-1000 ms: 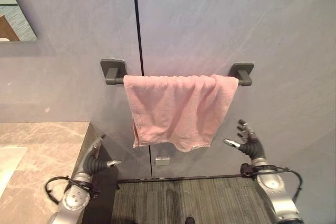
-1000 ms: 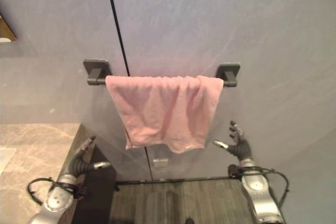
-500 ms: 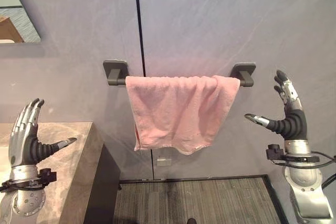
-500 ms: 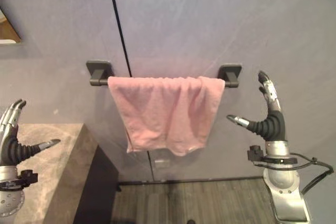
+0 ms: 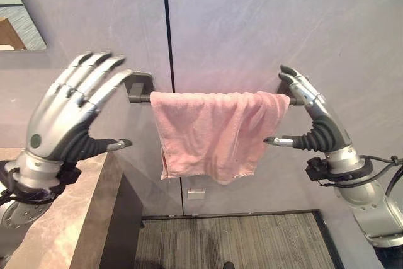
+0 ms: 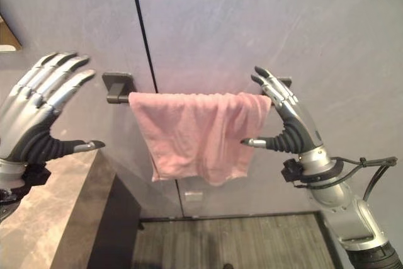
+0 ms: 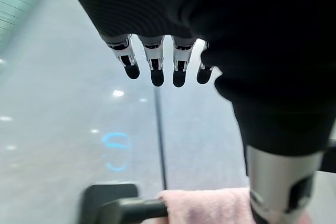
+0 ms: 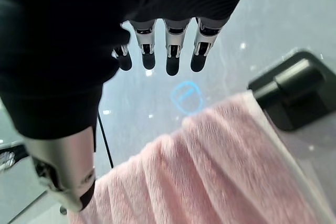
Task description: Put brush and paste in cup on sink, flatten towel.
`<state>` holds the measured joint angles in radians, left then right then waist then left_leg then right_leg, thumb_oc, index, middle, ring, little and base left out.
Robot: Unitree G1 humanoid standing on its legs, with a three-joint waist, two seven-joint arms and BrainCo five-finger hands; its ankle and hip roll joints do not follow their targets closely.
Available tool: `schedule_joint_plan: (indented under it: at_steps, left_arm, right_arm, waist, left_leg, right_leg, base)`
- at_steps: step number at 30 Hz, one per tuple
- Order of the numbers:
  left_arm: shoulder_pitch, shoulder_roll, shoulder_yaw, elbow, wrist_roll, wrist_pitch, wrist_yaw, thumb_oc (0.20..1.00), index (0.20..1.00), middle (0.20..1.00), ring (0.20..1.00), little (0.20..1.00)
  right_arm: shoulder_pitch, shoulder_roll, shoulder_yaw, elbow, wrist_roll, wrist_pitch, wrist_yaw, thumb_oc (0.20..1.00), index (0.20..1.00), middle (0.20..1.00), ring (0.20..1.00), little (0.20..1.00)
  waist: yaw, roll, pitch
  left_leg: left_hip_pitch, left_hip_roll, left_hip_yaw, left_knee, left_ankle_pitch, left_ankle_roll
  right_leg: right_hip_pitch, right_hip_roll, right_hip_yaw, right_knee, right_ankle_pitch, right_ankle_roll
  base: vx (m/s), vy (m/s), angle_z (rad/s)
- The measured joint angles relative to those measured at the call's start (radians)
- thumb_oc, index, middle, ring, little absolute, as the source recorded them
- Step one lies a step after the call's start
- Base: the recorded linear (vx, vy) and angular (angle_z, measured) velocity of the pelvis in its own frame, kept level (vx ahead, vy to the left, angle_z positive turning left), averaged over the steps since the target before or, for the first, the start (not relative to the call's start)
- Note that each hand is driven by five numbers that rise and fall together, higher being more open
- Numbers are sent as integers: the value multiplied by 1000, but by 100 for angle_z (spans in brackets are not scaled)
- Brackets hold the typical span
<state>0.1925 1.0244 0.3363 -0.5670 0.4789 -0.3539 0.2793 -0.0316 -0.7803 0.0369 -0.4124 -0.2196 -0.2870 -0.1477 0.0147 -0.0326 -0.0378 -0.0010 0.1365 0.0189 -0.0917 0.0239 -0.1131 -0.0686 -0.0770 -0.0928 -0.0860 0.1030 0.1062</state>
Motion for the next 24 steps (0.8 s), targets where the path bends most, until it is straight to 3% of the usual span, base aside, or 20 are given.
schedule_joint_plan:
  at_steps: [9, 14, 19, 24]
  left_arm:
    - [-71, 65, -165, 104, -23, -2, -103, 1000, 1000, 1000, 1000, 1000]
    - [-75, 72, -172, 190, -46, 24, -111, 1000, 1000, 1000, 1000, 1000]
    - [-77, 80, -165, 185, -47, 23, -104, 1000, 1000, 1000, 1000, 1000]
    - [-91, 134, -164, 188, -47, 23, -101, 1000, 1000, 1000, 1000, 1000]
  right_arm:
    - [-110, -72, 114, 88, -52, 32, 41, 1000, 1000, 1000, 1000, 1000]
    - [-159, -110, 114, 103, -71, 36, 41, 1000, 1000, 1000, 1000, 1000]
    - [-203, -207, 120, 105, -72, 30, 66, 1000, 1000, 1000, 1000, 1000]
    - [-223, -251, 125, 119, -90, 28, 69, 1000, 1000, 1000, 1000, 1000]
  waist:
    - [-4, 6, 11]
    - [-5, 3, 36]
    - [2, 2, 40]
    - [8, 1, 39]
  left_leg:
    - [-6, 0, 21, 0, -3, -2]
    - [-22, -1, 32, 0, -3, -2]
    - [-41, -4, 33, 0, -4, -2]
    - [-56, -3, 32, 0, -3, -3]
  right_leg:
    - [-18, 3, 16, -3, 1, 0]
    - [-40, 4, 27, -1, 8, -2]
    - [-60, 1, 28, -6, 10, -2]
    - [-75, 2, 29, -8, 12, -1]
  base:
    - [1, 4, -6]
    - [-1, 9, -6]
    - [0, 0, 0]
    - [10, -1, 0]
